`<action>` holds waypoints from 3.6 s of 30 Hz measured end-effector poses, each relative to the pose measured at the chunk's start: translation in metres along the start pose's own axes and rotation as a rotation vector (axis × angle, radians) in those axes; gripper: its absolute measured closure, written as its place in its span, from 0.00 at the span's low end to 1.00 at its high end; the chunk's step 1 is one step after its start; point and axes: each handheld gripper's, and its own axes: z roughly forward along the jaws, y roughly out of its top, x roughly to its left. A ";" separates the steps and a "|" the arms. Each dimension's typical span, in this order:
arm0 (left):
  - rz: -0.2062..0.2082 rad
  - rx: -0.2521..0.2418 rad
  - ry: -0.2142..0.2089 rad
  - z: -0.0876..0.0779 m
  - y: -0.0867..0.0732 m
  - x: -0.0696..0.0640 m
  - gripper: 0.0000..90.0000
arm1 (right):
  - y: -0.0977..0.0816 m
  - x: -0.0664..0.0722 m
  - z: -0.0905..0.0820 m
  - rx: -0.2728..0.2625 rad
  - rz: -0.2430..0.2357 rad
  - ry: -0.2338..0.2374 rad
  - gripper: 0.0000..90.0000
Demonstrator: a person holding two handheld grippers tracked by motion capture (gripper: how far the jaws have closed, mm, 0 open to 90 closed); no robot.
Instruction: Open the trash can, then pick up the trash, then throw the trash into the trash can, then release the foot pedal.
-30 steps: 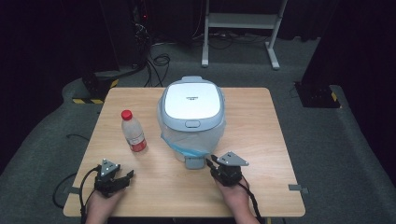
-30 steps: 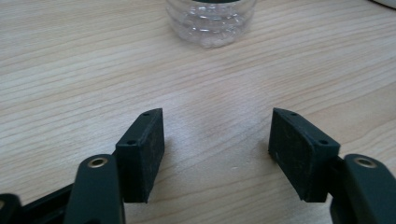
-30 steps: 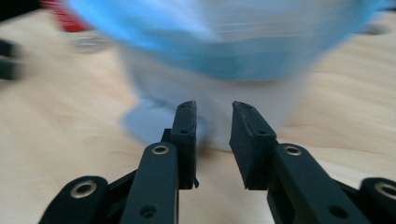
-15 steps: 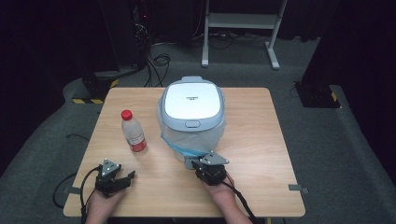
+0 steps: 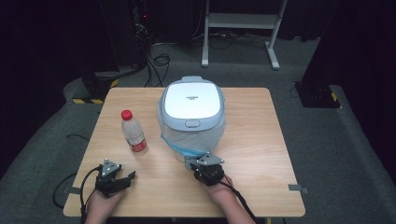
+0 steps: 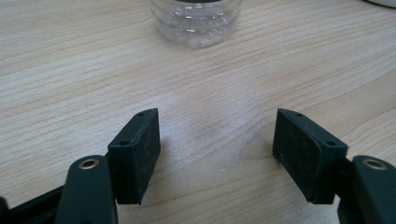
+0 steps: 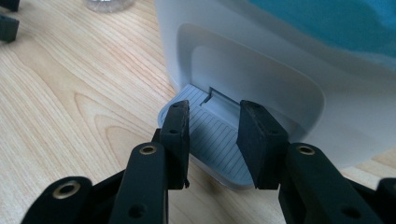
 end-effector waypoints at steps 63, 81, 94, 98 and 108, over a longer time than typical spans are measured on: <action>0.035 -0.023 -0.086 -0.031 0.018 0.006 0.17 | -0.002 0.000 0.009 0.080 0.006 -0.003 0.71; 0.047 -0.173 -0.074 -0.044 0.076 0.005 0.08 | -0.002 0.000 0.009 0.075 0.000 -0.006 0.71; 0.054 -0.216 -0.005 -0.014 0.109 0.007 0.04 | -0.002 0.000 0.009 0.070 -0.008 -0.009 0.71; 0.047 -0.229 -0.003 -0.005 0.114 0.007 0.03 | -0.002 0.001 0.009 0.070 -0.008 -0.011 0.71; 0.022 -0.194 0.026 0.019 0.123 0.003 0.13 | -0.003 0.001 0.009 0.070 -0.008 -0.012 0.71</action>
